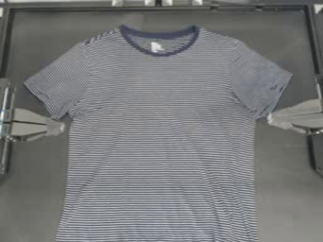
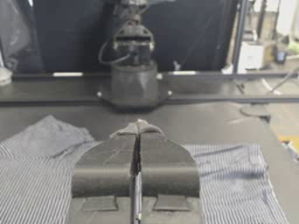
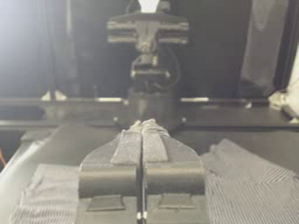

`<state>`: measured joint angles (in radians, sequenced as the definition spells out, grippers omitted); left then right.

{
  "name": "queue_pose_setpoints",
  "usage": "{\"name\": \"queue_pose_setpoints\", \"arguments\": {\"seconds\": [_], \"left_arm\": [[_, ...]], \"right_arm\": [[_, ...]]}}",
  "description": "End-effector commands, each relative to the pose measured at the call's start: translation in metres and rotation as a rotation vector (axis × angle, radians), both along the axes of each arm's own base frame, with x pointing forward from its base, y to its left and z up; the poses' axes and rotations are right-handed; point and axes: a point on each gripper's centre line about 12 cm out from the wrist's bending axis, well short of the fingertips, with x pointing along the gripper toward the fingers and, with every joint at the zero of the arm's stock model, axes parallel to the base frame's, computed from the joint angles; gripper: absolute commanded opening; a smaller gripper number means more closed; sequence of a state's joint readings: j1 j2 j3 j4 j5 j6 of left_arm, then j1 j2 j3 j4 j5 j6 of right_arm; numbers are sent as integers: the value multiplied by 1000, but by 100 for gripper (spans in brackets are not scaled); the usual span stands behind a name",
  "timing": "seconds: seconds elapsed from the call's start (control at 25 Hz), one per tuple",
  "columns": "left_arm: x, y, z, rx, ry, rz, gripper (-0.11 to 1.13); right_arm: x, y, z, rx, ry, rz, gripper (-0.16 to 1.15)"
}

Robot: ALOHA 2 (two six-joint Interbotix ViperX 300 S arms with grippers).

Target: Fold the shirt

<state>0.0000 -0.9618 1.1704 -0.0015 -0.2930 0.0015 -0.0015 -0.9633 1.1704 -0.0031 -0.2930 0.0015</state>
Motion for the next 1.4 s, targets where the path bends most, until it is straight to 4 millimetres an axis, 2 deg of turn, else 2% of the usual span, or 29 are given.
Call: {"name": "queue_pose_setpoints", "arguments": {"seconds": [0.04, 0.16, 0.32, 0.4, 0.44, 0.52, 0.68, 0.72, 0.88, 1.12, 1.4], "left_arm": [[-5, -2, 6, 3, -26, -10, -7], [-8, -2, 6, 5, -9, -10, 9], [-6, -2, 4, 5, 72, -11, 8], [-5, -2, 4, -1, 109, -12, 15], [-5, -2, 6, -1, 118, -11, 22], [-4, -2, 8, 1, 138, -11, 46], [-4, -2, 11, -2, 150, -11, 106], [-4, -2, 11, -1, 152, -11, 110], [-2, -4, 13, -1, 221, -22, 98], [11, -15, 14, -56, 459, -63, 99], [27, -32, 8, -147, 708, -82, 95]], "right_arm": [[0, 2, 2, 26, -8, 11, -3], [0, 3, -2, 35, 19, 14, 9], [1, 5, -8, 19, 75, 24, 12], [2, 5, -5, 15, 81, 25, 17], [2, 5, -3, 11, 85, 25, 26], [2, 5, -1, 7, 95, 25, 49], [2, 5, 3, 6, 114, 24, 99], [2, 5, 4, 11, 120, 24, 106], [2, 7, 11, 42, 235, 33, 98], [6, 17, 26, 153, 472, 79, 98], [21, 31, 21, 279, 781, 82, 98]]}}
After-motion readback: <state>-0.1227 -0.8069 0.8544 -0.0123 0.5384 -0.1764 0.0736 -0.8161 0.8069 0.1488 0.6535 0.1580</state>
